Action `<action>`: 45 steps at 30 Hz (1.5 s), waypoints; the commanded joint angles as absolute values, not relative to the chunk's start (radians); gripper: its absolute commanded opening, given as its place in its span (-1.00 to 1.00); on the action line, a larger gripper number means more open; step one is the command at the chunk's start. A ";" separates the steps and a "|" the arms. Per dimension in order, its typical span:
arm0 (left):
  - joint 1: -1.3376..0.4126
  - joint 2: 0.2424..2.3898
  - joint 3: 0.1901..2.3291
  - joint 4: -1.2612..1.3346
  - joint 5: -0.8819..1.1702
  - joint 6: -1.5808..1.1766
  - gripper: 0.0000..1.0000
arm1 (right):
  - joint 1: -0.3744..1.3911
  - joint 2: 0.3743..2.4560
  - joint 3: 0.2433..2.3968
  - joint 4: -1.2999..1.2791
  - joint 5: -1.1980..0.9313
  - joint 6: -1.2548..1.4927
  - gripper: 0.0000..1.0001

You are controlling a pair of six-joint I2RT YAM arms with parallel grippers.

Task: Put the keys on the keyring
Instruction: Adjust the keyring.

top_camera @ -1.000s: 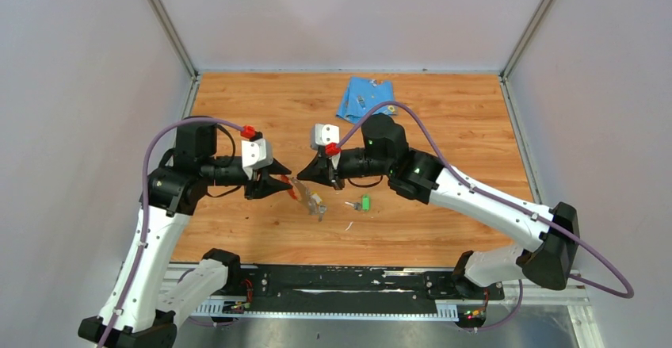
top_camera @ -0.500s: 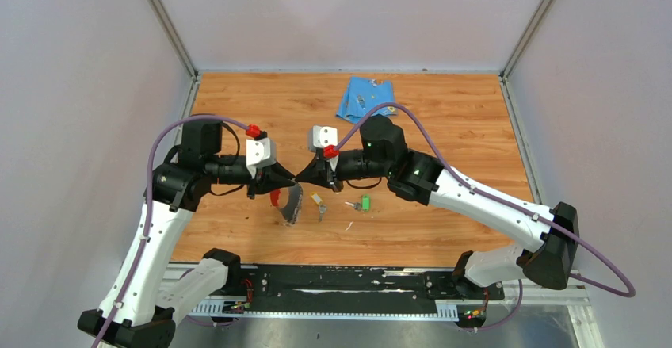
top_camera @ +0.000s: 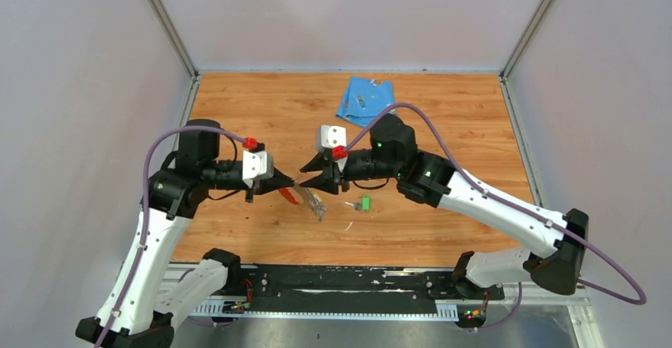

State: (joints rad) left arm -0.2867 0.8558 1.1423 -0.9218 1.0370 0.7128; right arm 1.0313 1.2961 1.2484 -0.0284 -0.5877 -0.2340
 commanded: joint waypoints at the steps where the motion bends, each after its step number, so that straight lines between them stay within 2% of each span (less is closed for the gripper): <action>1: -0.288 0.775 1.106 -0.923 1.149 0.885 -1.00 | 1.047 1.182 1.251 -0.040 -0.618 -0.247 -0.16; 6: -0.289 0.757 1.123 -0.923 1.235 0.933 -1.00 | 1.033 1.091 1.201 -0.051 -0.667 -0.263 -0.06; 12: -0.297 0.747 1.157 -0.922 1.339 1.037 -1.00 | 1.021 1.060 1.180 -0.067 -0.726 -0.270 -0.13; 22: -0.330 0.690 1.119 -0.922 1.258 1.391 -1.00 | 1.022 1.113 1.211 -0.051 -0.712 -0.289 -0.23; 31: -0.333 0.643 1.094 -0.922 1.252 1.557 -1.00 | 1.025 1.118 1.213 -0.051 -0.716 -0.323 -0.26; 40: -0.334 0.641 1.100 -0.922 1.278 1.592 -1.00 | 1.048 1.133 1.228 -0.041 -0.707 -0.343 -0.29; 45: -0.336 0.665 1.134 -0.923 1.310 1.507 -1.00 | 1.083 1.140 1.241 -0.035 -0.683 -0.366 -0.31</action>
State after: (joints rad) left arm -0.3252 0.6514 1.0996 -0.9298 1.2537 1.5379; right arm 1.0454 1.1358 1.2030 -0.0483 -0.7040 -0.3321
